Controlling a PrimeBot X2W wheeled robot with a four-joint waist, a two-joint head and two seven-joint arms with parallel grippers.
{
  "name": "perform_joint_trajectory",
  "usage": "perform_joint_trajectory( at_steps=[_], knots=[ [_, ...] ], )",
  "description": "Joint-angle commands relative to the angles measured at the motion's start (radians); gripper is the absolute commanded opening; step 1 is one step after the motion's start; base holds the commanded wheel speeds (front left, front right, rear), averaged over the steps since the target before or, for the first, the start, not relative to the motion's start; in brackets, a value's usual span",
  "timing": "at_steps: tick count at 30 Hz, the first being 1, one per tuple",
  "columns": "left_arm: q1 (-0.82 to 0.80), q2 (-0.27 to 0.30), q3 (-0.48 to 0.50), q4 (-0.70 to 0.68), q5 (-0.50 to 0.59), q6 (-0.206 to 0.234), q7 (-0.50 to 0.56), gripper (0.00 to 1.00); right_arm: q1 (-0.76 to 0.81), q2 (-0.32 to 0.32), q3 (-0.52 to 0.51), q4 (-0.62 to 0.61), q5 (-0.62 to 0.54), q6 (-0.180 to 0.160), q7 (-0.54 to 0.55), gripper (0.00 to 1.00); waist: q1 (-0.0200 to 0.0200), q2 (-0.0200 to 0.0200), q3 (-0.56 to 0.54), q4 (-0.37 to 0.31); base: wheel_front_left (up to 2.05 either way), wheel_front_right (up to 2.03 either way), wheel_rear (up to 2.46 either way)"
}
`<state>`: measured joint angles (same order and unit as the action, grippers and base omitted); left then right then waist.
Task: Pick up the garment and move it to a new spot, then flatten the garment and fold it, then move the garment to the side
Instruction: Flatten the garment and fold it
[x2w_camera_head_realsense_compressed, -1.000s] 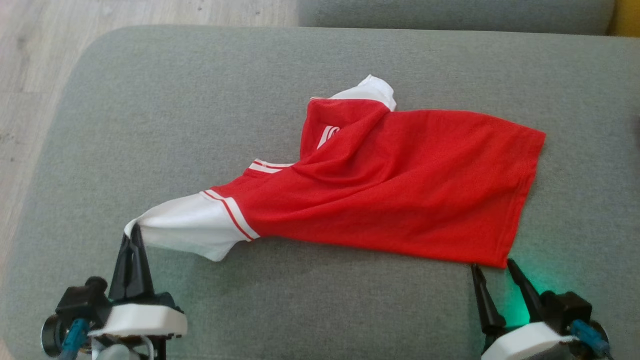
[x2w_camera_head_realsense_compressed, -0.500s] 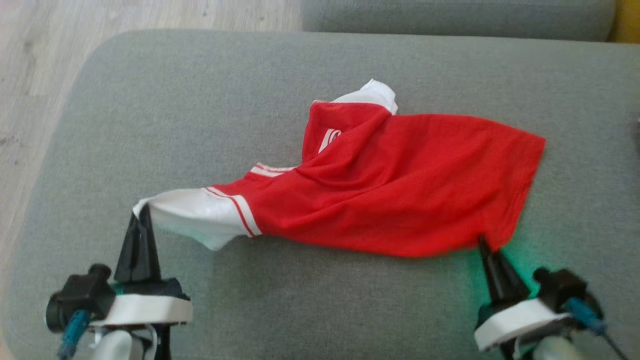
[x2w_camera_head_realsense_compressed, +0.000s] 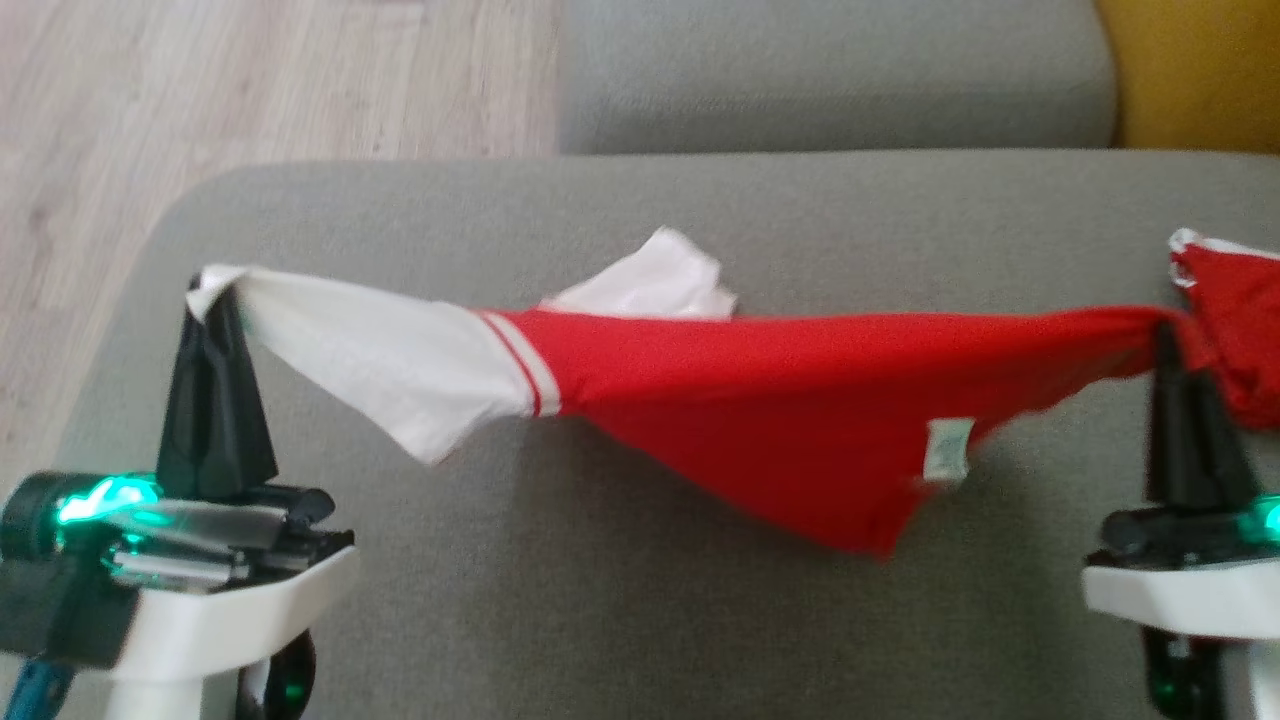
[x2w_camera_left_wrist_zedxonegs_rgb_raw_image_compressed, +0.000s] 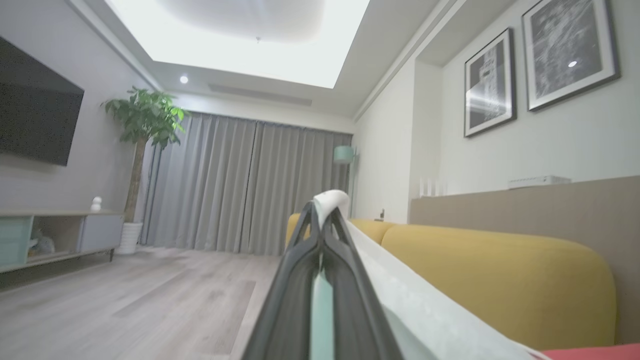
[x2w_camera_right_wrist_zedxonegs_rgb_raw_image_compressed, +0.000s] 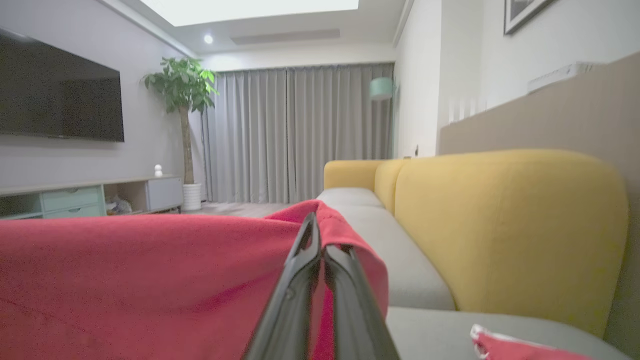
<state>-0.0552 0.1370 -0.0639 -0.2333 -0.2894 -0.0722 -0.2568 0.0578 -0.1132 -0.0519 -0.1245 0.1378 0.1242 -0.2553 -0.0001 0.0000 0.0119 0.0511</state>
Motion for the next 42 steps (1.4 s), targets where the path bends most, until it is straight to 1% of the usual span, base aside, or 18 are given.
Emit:
perform_joint_trajectory(
  at_steps=[1, 3, 5, 6, 8, 10, 14, 15, 16, 18, 22, 24, 26, 29, 32, 36, 39, 42],
  knots=[
    [-0.042, 0.005, 0.038, -0.060, -0.009, -0.008, -0.005, 0.00, -0.015, -0.028, 0.004, -0.054, -0.006, 0.007, -0.006, 0.00, 0.0001, 0.0000, -0.023, -0.013, 0.00, 0.00, 0.00],
    [-0.046, 0.010, 0.029, -0.078, -0.019, -0.013, 0.015, 0.00, -0.011, -0.044, 0.002, -0.058, -0.010, 0.007, -0.006, 0.00, 0.0001, 0.0000, -0.035, -0.018, 0.00, 0.00, 0.00],
    [-0.055, 0.015, 0.018, -0.074, -0.026, -0.015, 0.042, 0.00, -0.018, -0.064, 0.028, -0.017, 0.003, 0.007, -0.006, 0.00, 0.0001, 0.0000, -0.040, -0.021, 0.00, 0.00, 0.00],
    [-0.055, 0.015, 0.018, -0.074, -0.026, -0.015, 0.042, 0.00, -0.018, -0.064, 0.028, -0.017, 0.003, 0.007, -0.006, 0.00, 0.0001, 0.0000, -0.040, -0.021, 0.00, 0.00, 0.00],
    [-0.066, 0.024, 0.005, -0.043, -0.017, -0.017, 0.066, 0.00, -0.042, -0.084, 0.067, 0.064, 0.033, 0.007, -0.006, 0.00, 0.0001, 0.0000, -0.040, -0.023, 0.00, 0.00, 0.00],
    [-0.078, 0.015, -0.008, 0.006, -0.025, -0.016, 0.086, 0.00, -0.078, -0.103, 0.118, 0.172, 0.068, 0.007, -0.006, 0.00, 0.0001, 0.0000, -0.036, -0.020, 0.00, 0.00, 0.00],
    [-0.110, -0.005, -0.040, 0.118, -0.032, -0.019, 0.087, 0.00, -0.175, -0.122, 0.206, 0.393, 0.155, 0.007, -0.006, 0.00, 0.0001, 0.0000, -0.016, -0.002, 0.00, 0.00, 0.00],
    [-0.129, -0.013, -0.058, 0.169, -0.027, -0.021, 0.074, 0.00, -0.211, -0.118, 0.228, 0.496, 0.219, 0.007, -0.006, 0.95, 0.0001, 0.0000, -0.006, 0.010, 0.00, 0.00, 0.00],
    [-0.138, -0.016, -0.068, 0.192, -0.023, -0.023, 0.067, 0.00, -0.227, -0.122, 0.242, 0.533, 0.240, 0.007, -0.006, 1.00, 0.0001, 0.0000, 0.001, 0.016, 0.00, 0.00, 0.00],
    [-0.159, -0.025, -0.081, 0.228, -0.023, -0.025, 0.050, 0.00, -0.249, -0.124, 0.249, 0.577, 0.287, 0.007, -0.006, 1.00, 0.0001, 0.0000, 0.017, 0.027, 0.00, 0.00, 0.00],
    [-0.189, -0.038, -0.097, 0.277, -0.025, -0.029, 0.026, 0.00, -0.230, -0.132, 0.291, 0.591, 0.438, 0.007, -0.006, 1.00, 0.0001, 0.0000, 0.043, 0.041, 0.00, 0.00, 0.00],
    [-0.202, -0.042, -0.105, 0.294, -0.024, -0.031, 0.017, 0.00, -0.207, -0.156, 0.338, 0.581, 0.531, 0.007, 0.012, 1.00, 0.0001, 0.0000, 0.055, 0.048, 0.00, 0.00, 0.00],
    [-0.213, -0.044, -0.108, 0.307, -0.023, -0.033, 0.011, 0.00, -0.185, -0.192, 0.389, 0.541, 0.617, 0.007, 0.038, 1.00, 0.0001, 0.0000, 0.066, 0.051, 0.00, 0.00, 0.00],
    [-0.227, -0.047, -0.111, 0.321, -0.023, -0.035, 0.004, 0.00, -0.147, -0.251, 0.450, 0.476, 0.708, 0.007, 0.074, 1.00, 0.0001, 0.0000, 0.078, 0.056, 0.00, 0.00, 0.00],
    [-0.234, -0.050, -0.114, 0.330, -0.022, -0.036, 0.000, 0.00, -0.111, -0.302, 0.499, 0.413, 0.760, 0.007, 0.101, 1.00, 0.0001, 0.0000, 0.085, 0.060, 0.00, 0.00, 0.00],
    [-0.237, -0.055, -0.114, 0.336, -0.021, -0.038, -0.003, 0.00, -0.064, -0.345, 0.521, 0.360, 0.803, 0.007, 0.130, 1.00, 0.0001, 0.0000, 0.092, 0.065, 0.00, 0.00, 0.00],
    [-0.233, -0.058, -0.112, 0.338, -0.018, -0.038, -0.004, 0.00, -0.037, -0.357, 0.510, 0.346, 0.823, 0.007, 0.156, 1.00, 0.0001, 0.0000, 0.094, 0.067, 0.00, 0.00, 0.00],
    [-0.229, -0.062, -0.105, 0.329, -0.013, -0.039, -0.005, 0.00, -0.012, -0.355, 0.480, 0.356, 0.816, 0.007, 0.182, 1.00, 0.0001, 0.0000, 0.098, 0.068, 0.00, 0.00, 0.00]
  ],
)
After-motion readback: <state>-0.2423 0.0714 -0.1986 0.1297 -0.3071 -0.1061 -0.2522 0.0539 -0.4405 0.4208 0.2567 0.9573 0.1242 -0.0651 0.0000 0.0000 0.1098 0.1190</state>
